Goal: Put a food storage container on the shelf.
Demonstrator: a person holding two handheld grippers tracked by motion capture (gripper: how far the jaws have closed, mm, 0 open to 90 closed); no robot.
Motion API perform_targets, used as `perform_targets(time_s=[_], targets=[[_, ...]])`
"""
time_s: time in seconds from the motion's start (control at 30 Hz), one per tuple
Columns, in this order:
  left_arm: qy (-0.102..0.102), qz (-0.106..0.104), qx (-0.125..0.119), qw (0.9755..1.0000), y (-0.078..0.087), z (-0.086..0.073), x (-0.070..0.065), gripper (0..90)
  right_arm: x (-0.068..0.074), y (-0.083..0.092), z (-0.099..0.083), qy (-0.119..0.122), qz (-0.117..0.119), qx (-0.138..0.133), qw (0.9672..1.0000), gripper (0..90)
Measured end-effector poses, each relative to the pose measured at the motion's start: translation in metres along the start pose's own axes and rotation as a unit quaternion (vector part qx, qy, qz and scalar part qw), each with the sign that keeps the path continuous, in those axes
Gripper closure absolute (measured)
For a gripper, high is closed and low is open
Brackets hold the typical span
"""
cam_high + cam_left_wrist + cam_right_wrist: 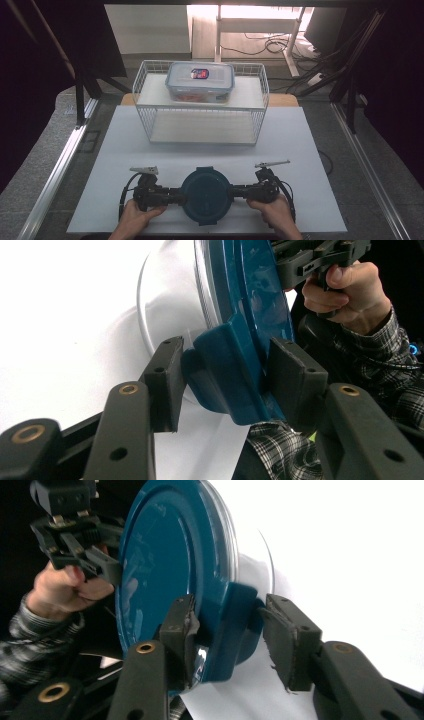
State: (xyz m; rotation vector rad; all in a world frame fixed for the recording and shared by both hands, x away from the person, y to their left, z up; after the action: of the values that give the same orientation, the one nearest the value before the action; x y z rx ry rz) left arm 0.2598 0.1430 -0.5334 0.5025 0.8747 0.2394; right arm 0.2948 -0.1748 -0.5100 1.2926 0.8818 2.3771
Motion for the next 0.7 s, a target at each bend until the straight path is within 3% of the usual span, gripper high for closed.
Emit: perform_targets(time_s=[0.13, 0.23, 0.33, 0.43, 0.7], targets=[[0.016, -0.008, -0.006, 0.9998, -0.0005, -0.0001, 0.0027, 51.2, -0.0002, -0.0007, -0.0022, -0.006, 0.001, 0.008, 0.9999, 56.6], [0.017, -0.009, -0.007, 0.9998, -0.0004, 0.0000, 0.0027, 51.2, -0.0041, -0.0013, -0.0041, -0.031, 0.024, 0.007, 0.9992, 56.6], [0.007, -0.011, -0.006, 0.9999, -0.0004, 0.0004, 0.0017, 51.7, -0.0071, -0.0022, -0.0026, -0.040, 0.032, 0.004, 0.9987, 53.7], [0.010, -0.013, -0.005, 0.9999, 0.0001, -0.0003, 0.0027, 52.2, -0.0092, -0.0060, -0.0023, -0.053, 0.059, 0.009, 0.9968, 54.2], [0.047, -0.042, -0.021, 0.9978, 0.0015, -0.0031, 0.0076, 55.5, -0.0013, -0.0025, -0.0054, -0.051, 0.042, 0.002, 0.9978, 56.8]])
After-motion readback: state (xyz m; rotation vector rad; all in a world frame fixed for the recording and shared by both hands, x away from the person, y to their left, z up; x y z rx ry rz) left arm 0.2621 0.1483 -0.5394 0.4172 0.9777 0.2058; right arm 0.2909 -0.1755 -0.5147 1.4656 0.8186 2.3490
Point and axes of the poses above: each handheld gripper's, and its own axes: y roughly backward along the jaws, z roughly out of its top, x roughly to its left, the point moved 3 cm from there along -y, roughly forward along the jaws, and after that the axes turned 10 degrees about x, right-handed, at the moved point
